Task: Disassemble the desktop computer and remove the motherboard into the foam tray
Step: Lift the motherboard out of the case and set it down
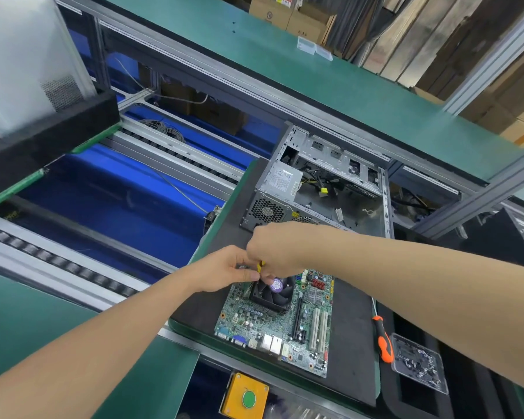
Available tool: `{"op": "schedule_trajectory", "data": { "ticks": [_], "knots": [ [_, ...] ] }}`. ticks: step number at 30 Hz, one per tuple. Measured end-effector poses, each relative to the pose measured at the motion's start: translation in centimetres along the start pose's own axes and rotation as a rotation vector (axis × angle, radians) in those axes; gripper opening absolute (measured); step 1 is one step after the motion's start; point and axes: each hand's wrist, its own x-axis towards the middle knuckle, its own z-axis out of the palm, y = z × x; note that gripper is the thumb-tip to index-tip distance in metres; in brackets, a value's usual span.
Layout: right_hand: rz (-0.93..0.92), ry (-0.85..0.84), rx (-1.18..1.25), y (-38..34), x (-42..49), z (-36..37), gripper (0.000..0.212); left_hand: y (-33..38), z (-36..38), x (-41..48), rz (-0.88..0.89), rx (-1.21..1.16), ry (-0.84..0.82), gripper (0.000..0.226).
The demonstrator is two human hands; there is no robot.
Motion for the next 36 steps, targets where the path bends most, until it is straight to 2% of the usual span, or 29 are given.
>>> {"op": "schedule_trajectory", "data": {
  "ticks": [1,3,7,10,11,12,13,14,15,16,18,20,22,24,26,27,29,32,33,36],
  "knots": [
    [-0.077,0.025,-0.093,-0.1,0.1,0.2,0.011,0.1,0.0,-0.1,0.001,-0.018,-0.015,0.023],
    [-0.21,0.067,-0.225,0.2,0.1,0.9,0.026,0.3,0.0,-0.2,-0.016,-0.024,-0.021,0.024],
    [-0.262,0.108,-0.31,0.4,-1.1,1.6,0.034,0.4,0.6,0.1,-0.044,0.043,0.03,0.023],
    [-0.107,0.168,-0.199,-0.7,-1.2,1.7,0.019,0.3,1.0,0.2,-0.025,0.082,0.087,0.04],
    [0.01,0.202,-0.061,-0.8,-1.3,1.3,0.025,0.2,1.0,0.2,-0.025,0.073,0.104,0.045],
    [0.168,0.185,0.121,-0.6,-1.2,0.8,0.042,0.1,1.0,0.2,-0.025,0.034,0.112,0.047],
    [0.328,0.083,0.324,-0.4,-1.1,0.3,0.056,-0.1,1.0,0.2,-0.028,0.007,0.112,0.045],
    [0.441,-0.086,0.497,-0.4,-0.8,-0.2,0.068,-0.2,1.0,0.2,-0.032,0.009,0.111,0.042],
    [0.493,-0.251,0.616,-0.4,-0.5,-0.5,0.076,-0.2,1.1,0.2,-0.033,0.027,0.107,0.041],
    [0.507,-0.349,0.68,-0.3,-0.3,-0.8,0.08,-0.3,1.1,0.2,-0.028,0.03,0.098,0.043],
    [0.456,-0.404,0.684,-0.5,-0.2,-1.1,0.083,-0.4,1.1,0.2,-0.021,-0.006,0.094,0.046],
    [0.389,-0.299,0.57,-0.4,-0.2,-0.9,0.076,-0.4,1.1,0.2,-0.023,-0.031,0.091,0.042],
    [0.278,-0.129,0.324,-0.5,-0.6,-0.4,0.05,-0.6,1.2,0.3,-0.027,-0.054,0.099,0.034],
    [0.154,-0.073,0.066,-0.8,-0.7,0.1,0.037,-0.5,1.2,0.3,-0.034,-0.065,0.111,0.033],
    [0.065,-0.027,-0.07,-0.8,-1.1,0.3,0.018,-0.4,1.2,0.3,-0.044,-0.04,0.104,0.032],
    [0.005,0.0,-0.098,-1.0,-1.4,0.2,0.008,-0.4,1.1,0.3,-0.054,-0.027,0.095,0.029],
    [-0.052,0.031,-0.077,-1.0,-1.4,0.5,0.02,-0.3,0.8,0.2,-0.069,-0.032,0.08,0.022],
    [-0.003,0.075,0.166,-1.1,-1.3,0.5,0.019,-0.2,0.6,0.1,-0.066,-0.046,0.062,0.016],
    [-0.01,0.109,0.177,-1.1,-1.2,0.5,0.017,-0.3,0.5,0.1,-0.069,-0.039,0.059,0.015],
    [-0.038,0.142,0.009,-1.2,-1.0,0.3,0.006,-0.7,0.6,0.1,-0.084,-0.09,0.091,0.014]
  ]
}}
